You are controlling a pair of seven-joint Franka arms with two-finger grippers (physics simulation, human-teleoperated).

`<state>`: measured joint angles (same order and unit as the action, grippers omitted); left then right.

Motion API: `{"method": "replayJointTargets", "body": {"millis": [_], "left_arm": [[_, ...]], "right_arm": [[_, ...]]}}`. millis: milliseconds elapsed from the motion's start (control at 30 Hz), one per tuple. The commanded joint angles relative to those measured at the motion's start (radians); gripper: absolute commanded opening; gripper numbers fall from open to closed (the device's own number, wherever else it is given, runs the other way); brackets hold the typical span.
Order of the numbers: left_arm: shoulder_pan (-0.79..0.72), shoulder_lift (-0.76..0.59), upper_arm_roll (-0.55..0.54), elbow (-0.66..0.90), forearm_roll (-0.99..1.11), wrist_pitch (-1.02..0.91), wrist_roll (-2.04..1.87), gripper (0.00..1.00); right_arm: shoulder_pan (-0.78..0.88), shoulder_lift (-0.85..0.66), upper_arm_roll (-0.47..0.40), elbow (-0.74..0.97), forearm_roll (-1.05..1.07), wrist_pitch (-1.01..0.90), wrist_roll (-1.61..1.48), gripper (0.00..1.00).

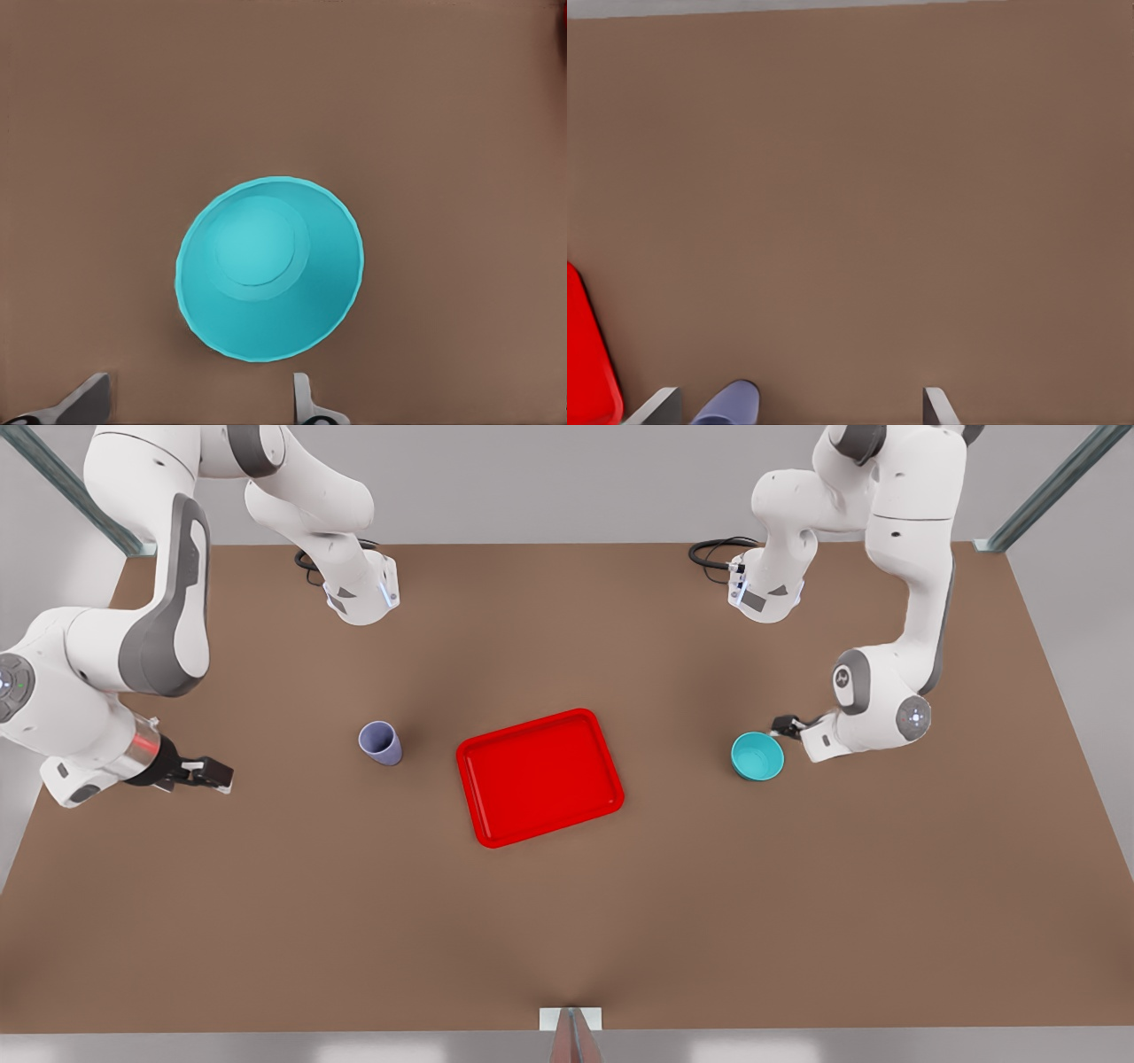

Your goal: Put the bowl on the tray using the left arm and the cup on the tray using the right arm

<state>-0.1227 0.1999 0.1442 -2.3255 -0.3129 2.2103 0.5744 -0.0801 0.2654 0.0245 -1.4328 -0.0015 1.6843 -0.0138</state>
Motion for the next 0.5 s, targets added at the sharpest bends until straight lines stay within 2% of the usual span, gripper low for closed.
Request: {"method": "replayJointTargets", "body": {"millis": [0, 67, 400, 433, 467], "left_arm": [[0.005, 0.007, 0.000, 0.000, -0.049, 0.015, -0.005, 1.00], [0.005, 0.035, 0.000, 0.000, -0.107, 0.017, -0.010, 1.00], [-0.015, 0.108, -0.002, 0.011, -0.111, 0.040, -0.008, 0.99], [-0.017, 0.110, -0.002, 0.011, -0.111, 0.040, -0.010, 0.93], [-0.017, 0.115, -0.002, 0.012, -0.112, 0.040, -0.010, 0.66]], "right_arm": [[-0.001, 0.000, 0.000, 0.000, 0.000, 0.000, -0.002, 1.00], [0.003, -0.002, 0.002, 0.000, 0.000, 0.000, 0.002, 1.00], [0.002, 0.000, 0.002, 0.003, 0.000, -0.008, -0.003, 1.00], [0.002, 0.001, 0.002, 0.002, 0.000, -0.008, -0.005, 1.00], [0.002, 0.000, 0.002, 0.003, 0.000, -0.008, -0.005, 1.00]]}}
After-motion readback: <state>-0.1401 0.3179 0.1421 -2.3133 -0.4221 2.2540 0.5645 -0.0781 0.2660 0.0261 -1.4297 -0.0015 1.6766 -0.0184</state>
